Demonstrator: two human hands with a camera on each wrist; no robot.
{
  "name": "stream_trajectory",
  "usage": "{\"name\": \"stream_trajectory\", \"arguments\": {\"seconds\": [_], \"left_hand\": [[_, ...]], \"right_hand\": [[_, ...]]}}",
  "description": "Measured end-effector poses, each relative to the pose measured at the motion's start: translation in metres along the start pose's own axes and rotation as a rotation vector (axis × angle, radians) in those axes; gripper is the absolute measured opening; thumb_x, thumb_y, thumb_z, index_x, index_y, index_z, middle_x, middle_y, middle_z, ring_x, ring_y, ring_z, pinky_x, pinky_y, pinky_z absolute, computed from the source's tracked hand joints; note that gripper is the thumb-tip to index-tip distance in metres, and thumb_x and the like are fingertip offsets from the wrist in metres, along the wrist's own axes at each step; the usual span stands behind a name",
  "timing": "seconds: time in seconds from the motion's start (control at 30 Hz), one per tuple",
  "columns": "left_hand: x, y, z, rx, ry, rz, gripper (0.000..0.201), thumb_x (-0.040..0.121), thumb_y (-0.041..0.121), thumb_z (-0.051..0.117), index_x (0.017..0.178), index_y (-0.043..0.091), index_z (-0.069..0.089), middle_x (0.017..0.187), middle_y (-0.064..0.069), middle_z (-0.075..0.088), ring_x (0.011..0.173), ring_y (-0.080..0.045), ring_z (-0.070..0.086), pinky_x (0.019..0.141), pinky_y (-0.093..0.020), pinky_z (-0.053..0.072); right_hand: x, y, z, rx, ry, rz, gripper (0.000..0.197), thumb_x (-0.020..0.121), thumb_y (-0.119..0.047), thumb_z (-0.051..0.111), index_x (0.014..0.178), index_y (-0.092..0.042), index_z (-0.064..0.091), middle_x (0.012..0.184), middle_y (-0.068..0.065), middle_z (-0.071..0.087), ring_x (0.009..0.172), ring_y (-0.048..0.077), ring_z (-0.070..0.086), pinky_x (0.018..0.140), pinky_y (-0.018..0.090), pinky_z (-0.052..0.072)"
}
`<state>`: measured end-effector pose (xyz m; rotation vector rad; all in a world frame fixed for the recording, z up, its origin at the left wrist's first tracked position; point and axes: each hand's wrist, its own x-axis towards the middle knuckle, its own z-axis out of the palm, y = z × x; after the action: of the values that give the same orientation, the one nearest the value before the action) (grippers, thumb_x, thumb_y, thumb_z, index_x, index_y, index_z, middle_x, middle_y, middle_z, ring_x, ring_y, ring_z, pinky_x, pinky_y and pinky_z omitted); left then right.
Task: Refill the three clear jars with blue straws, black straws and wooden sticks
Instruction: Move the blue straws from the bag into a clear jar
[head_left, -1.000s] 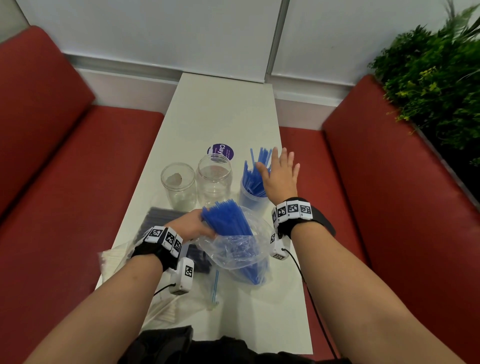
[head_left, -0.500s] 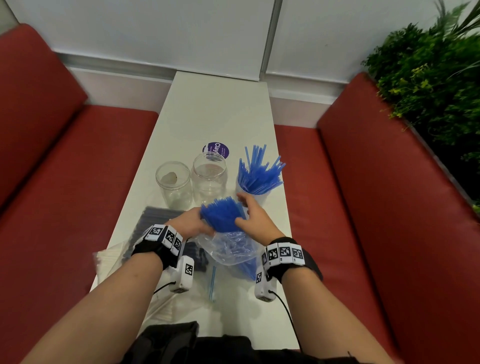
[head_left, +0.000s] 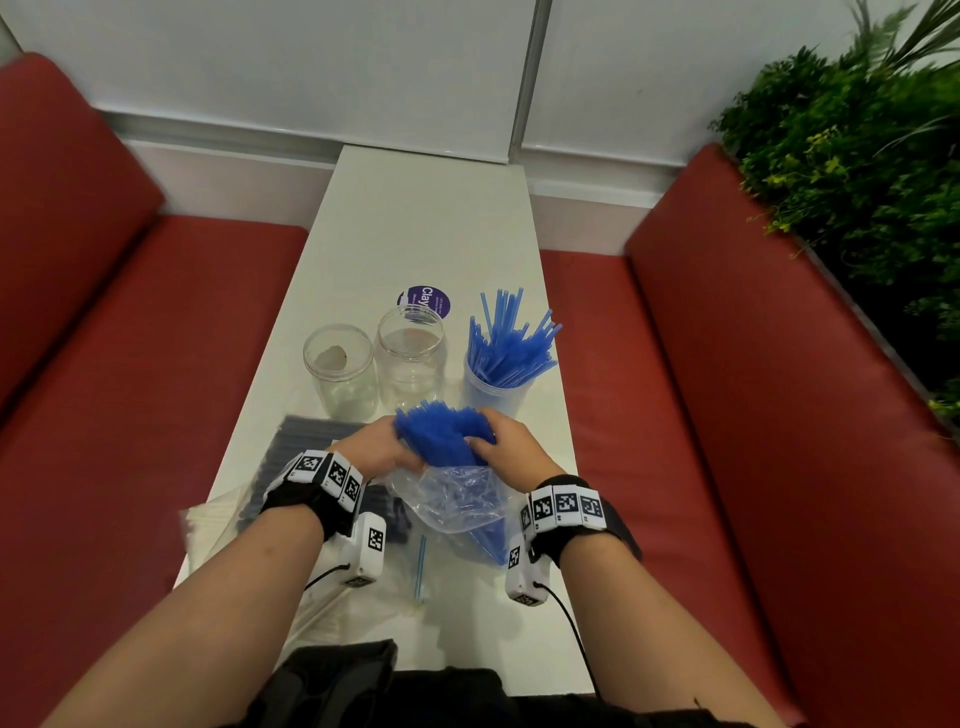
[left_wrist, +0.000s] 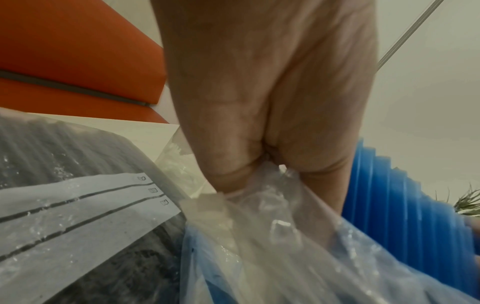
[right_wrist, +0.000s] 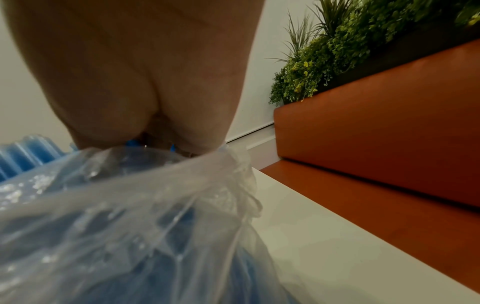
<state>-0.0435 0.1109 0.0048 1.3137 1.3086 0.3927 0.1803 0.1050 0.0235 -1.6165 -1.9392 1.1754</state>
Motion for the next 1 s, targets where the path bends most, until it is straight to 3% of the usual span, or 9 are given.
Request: {"name": "stream_trajectory", "arguments": {"seconds": [0.13, 0.23, 0.3, 0.43, 0.6, 0.73, 0.87, 0.93, 1.0], "left_hand": [[0.000, 0.000, 0.000, -0.014, 0.011, 0.007, 0.050, 0.069, -0.005, 0.079, 0.113, 0.014, 0.070, 0.108, -0.006, 0.075, 0.106, -0.026, 0.068, 0.095, -0.042, 0.053], [0.000, 0.001, 0.000, -0.036, 0.005, 0.013, 0.053, 0.066, -0.004, 0.079, 0.115, 0.015, 0.070, 0.109, -0.005, 0.076, 0.109, -0.026, 0.068, 0.099, -0.044, 0.051], [0.000, 0.002, 0.000, -0.040, 0.006, 0.019, 0.054, 0.062, 0.001, 0.079, 0.113, 0.018, 0.071, 0.107, -0.002, 0.076, 0.105, -0.022, 0.069, 0.094, -0.040, 0.052], [0.000, 0.003, -0.002, -0.012, 0.012, 0.025, 0.049, 0.068, -0.002, 0.078, 0.109, 0.023, 0.070, 0.102, 0.002, 0.076, 0.091, -0.012, 0.068, 0.073, -0.027, 0.049], [0.000, 0.004, -0.003, -0.016, 0.023, 0.038, 0.048, 0.072, -0.004, 0.078, 0.108, 0.027, 0.069, 0.092, 0.013, 0.076, 0.073, 0.008, 0.066, 0.063, -0.013, 0.047], [0.002, 0.002, -0.003, -0.031, 0.042, 0.042, 0.047, 0.074, -0.005, 0.077, 0.108, 0.025, 0.069, 0.100, 0.007, 0.074, 0.078, 0.001, 0.065, 0.068, -0.019, 0.047], [0.003, 0.001, -0.003, -0.033, 0.046, 0.035, 0.049, 0.073, -0.005, 0.077, 0.115, 0.020, 0.068, 0.107, 0.002, 0.074, 0.096, -0.013, 0.067, 0.085, -0.032, 0.049], [0.004, 0.000, -0.003, -0.026, 0.042, 0.029, 0.049, 0.072, -0.004, 0.078, 0.113, 0.021, 0.069, 0.099, 0.008, 0.076, 0.088, -0.008, 0.067, 0.079, -0.028, 0.051], [0.003, 0.001, -0.004, -0.017, 0.038, 0.023, 0.047, 0.071, -0.003, 0.078, 0.105, 0.028, 0.070, 0.086, 0.016, 0.076, 0.073, 0.002, 0.067, 0.064, -0.015, 0.049]], "right_hand": [[0.000, -0.002, 0.000, 0.056, 0.025, -0.010, 0.032, 0.103, -0.022, 0.057, 0.133, -0.013, 0.052, 0.131, 0.008, 0.062, 0.116, 0.020, 0.059, 0.094, 0.026, 0.042], [0.003, -0.006, 0.002, 0.093, 0.068, -0.012, 0.032, 0.104, -0.023, 0.055, 0.133, -0.013, 0.050, 0.133, 0.009, 0.055, 0.118, 0.018, 0.053, 0.099, 0.027, 0.040], [0.005, -0.007, 0.003, 0.096, 0.105, -0.001, 0.033, 0.104, -0.022, 0.054, 0.135, -0.013, 0.050, 0.134, 0.010, 0.054, 0.122, 0.021, 0.052, 0.102, 0.028, 0.039], [0.007, -0.006, 0.004, 0.143, 0.083, 0.044, 0.032, 0.104, -0.014, 0.053, 0.136, -0.015, 0.051, 0.135, 0.007, 0.059, 0.124, 0.022, 0.056, 0.100, 0.028, 0.044], [0.011, -0.009, -0.001, 0.214, 0.148, 0.055, 0.031, 0.105, -0.020, 0.051, 0.136, -0.014, 0.051, 0.132, 0.009, 0.063, 0.123, 0.023, 0.059, 0.102, 0.032, 0.045], [0.011, -0.017, -0.005, 0.261, 0.228, -0.004, 0.013, 0.107, -0.023, 0.047, 0.118, -0.018, 0.048, 0.094, 0.003, 0.064, 0.083, 0.015, 0.061, 0.079, 0.031, 0.049], [0.013, -0.035, -0.016, 0.381, 0.328, -0.074, 0.015, 0.104, -0.027, 0.056, 0.109, -0.015, 0.049, 0.086, -0.005, 0.058, 0.070, 0.004, 0.053, 0.067, 0.017, 0.047], [0.018, -0.050, -0.030, 0.474, 0.383, -0.113, 0.029, 0.098, -0.035, 0.065, 0.100, -0.011, 0.049, 0.078, 0.000, 0.053, 0.065, 0.010, 0.049, 0.059, 0.018, 0.044], [0.024, -0.065, -0.044, 0.581, 0.435, -0.147, 0.048, 0.090, -0.044, 0.072, 0.094, -0.005, 0.045, 0.073, 0.006, 0.046, 0.061, 0.018, 0.044, 0.052, 0.025, 0.042]]}}
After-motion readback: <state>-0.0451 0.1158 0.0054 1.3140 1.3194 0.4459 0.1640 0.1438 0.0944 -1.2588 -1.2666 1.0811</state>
